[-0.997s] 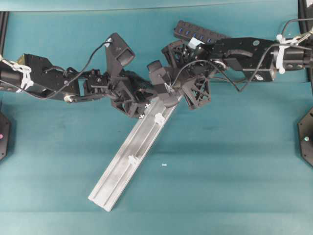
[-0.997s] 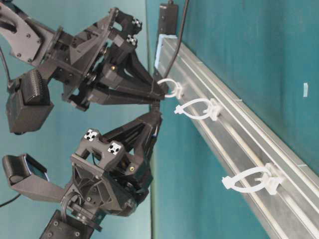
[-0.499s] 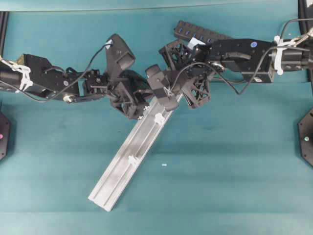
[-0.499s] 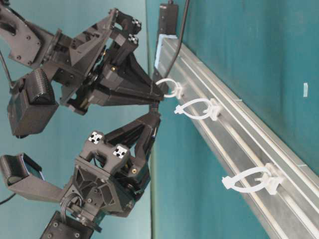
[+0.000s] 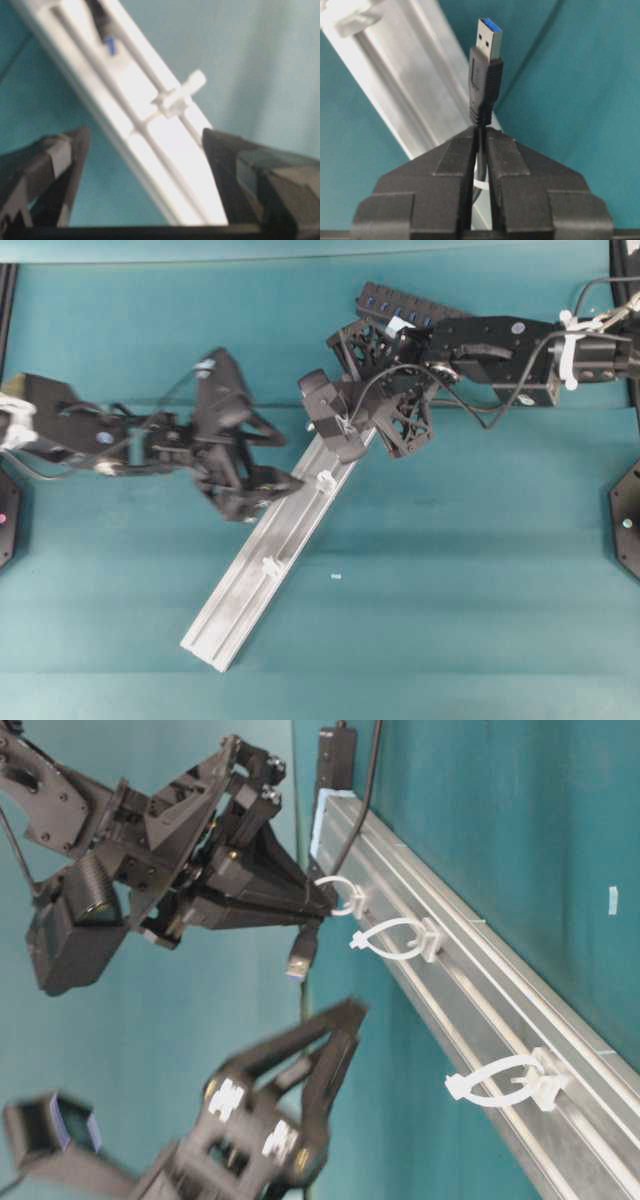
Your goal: Pass the USB cable through three rings with both arms.
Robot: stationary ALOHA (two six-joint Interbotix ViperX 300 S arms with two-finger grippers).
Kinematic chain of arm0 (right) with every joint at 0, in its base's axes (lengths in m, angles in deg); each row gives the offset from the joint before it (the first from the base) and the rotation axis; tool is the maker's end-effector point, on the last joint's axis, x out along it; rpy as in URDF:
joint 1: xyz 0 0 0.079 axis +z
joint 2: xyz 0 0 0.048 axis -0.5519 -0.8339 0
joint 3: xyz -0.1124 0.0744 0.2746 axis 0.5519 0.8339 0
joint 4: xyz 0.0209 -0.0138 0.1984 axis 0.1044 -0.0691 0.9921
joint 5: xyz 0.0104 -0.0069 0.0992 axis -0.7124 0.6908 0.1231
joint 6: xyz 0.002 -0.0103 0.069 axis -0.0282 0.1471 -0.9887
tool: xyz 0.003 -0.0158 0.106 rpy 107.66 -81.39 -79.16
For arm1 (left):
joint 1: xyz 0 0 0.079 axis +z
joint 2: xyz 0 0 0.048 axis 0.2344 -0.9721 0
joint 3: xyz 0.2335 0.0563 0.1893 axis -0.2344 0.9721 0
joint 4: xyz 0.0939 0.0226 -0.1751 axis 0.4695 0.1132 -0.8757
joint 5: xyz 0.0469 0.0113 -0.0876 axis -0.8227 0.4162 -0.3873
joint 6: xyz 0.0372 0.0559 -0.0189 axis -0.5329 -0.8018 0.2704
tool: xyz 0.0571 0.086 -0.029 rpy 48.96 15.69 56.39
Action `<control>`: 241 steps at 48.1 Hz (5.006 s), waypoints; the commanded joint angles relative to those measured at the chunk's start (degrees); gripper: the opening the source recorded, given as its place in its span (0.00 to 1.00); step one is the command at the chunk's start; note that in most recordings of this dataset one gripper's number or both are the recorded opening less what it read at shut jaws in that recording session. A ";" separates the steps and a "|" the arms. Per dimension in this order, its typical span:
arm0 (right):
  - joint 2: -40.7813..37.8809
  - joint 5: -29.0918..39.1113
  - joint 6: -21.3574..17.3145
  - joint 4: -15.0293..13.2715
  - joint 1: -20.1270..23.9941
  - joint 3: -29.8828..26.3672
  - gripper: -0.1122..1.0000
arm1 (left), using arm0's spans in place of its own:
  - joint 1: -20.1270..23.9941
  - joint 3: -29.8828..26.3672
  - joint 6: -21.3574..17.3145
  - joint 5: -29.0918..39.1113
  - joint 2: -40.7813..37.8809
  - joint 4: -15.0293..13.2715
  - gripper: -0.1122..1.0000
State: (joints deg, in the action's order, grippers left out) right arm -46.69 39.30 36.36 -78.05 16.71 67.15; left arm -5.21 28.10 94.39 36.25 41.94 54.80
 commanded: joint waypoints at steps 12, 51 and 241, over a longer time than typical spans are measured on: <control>-1.58 2.99 8.44 -1.32 1.85 -0.18 0.18 | -0.26 5.10 -0.35 8.53 18.54 0.18 0.95; -3.43 6.94 9.49 -4.13 4.92 1.32 0.18 | -0.18 8.17 -2.37 16.88 30.23 0.18 0.95; -2.29 -0.09 1.85 8.79 7.21 -0.53 0.18 | -4.75 -3.08 5.89 -11.51 -8.53 0.09 0.95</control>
State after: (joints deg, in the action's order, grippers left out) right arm -49.15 39.21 39.09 -69.53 23.83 66.88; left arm -9.78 26.43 100.28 25.27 34.03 54.63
